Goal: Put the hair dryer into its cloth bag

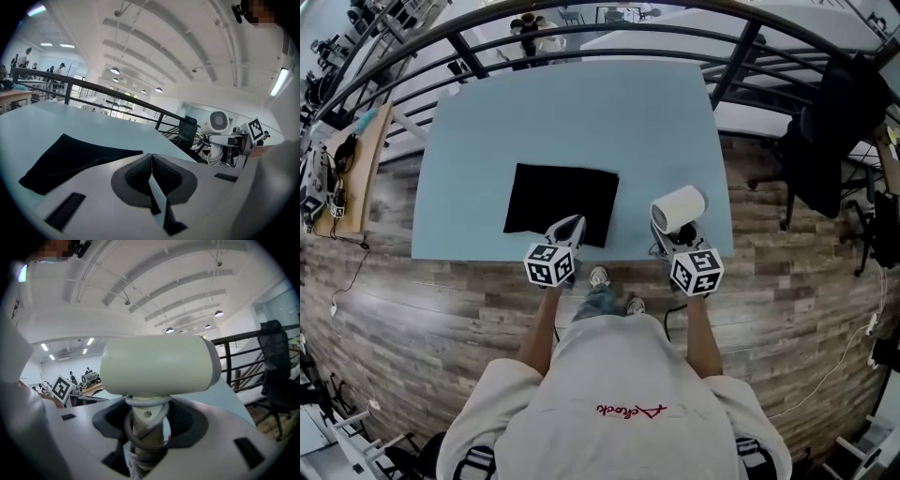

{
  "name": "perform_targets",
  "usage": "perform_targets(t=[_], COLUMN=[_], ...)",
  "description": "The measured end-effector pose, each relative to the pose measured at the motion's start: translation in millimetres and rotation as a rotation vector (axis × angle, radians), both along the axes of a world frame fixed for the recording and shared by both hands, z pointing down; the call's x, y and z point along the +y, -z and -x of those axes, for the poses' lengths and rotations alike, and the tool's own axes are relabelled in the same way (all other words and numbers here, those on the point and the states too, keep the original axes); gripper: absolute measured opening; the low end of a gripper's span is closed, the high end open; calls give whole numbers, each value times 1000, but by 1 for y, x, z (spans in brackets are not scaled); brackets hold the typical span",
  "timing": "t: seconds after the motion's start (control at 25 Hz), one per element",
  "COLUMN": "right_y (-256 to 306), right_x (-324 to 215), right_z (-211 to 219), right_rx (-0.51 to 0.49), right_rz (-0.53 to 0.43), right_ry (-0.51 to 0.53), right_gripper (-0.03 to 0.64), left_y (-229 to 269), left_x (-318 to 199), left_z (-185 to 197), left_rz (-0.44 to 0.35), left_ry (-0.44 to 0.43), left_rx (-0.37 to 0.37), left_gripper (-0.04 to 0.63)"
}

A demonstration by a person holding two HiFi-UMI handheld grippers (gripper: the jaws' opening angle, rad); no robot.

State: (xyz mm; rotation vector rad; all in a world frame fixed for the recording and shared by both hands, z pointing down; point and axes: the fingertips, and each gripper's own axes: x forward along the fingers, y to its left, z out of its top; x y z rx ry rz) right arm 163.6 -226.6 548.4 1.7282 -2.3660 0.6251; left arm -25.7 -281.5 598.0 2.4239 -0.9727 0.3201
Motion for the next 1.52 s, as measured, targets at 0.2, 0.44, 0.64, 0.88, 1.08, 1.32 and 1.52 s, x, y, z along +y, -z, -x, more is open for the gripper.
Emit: perform_targets(t=[0.2, 0.44, 0.64, 0.88, 1.08, 1.32, 1.52], right_y=[-2, -11, -26, -35, -35, -48, -54], right_x=[-29, -38, -39, -47, -55, -51, -39], right_z=[16, 21, 15, 13, 13, 5, -3], right_rx=[15, 62, 52, 12, -36, -68, -54], right_rz=[17, 45, 78, 71, 43, 73, 91], right_ry=[-31, -33, -17, 60, 107, 122, 149], right_gripper=[229, 229, 229, 229, 229, 229, 229], left_y=[-11, -26, -39, -56, -72, -90, -109], left_x=[-26, -44, -42, -28, -15, 8, 24], left_z=[12, 10, -1, -10, -21, -36, -48], left_rz=[28, 52, 85, 117, 146, 159, 167], left_ry=[-37, -64, -72, -49, -36, -78, -119], left_rx=[15, 19, -8, -46, -76, -179, -280], left_gripper=[8, 8, 8, 8, 9, 12, 81])
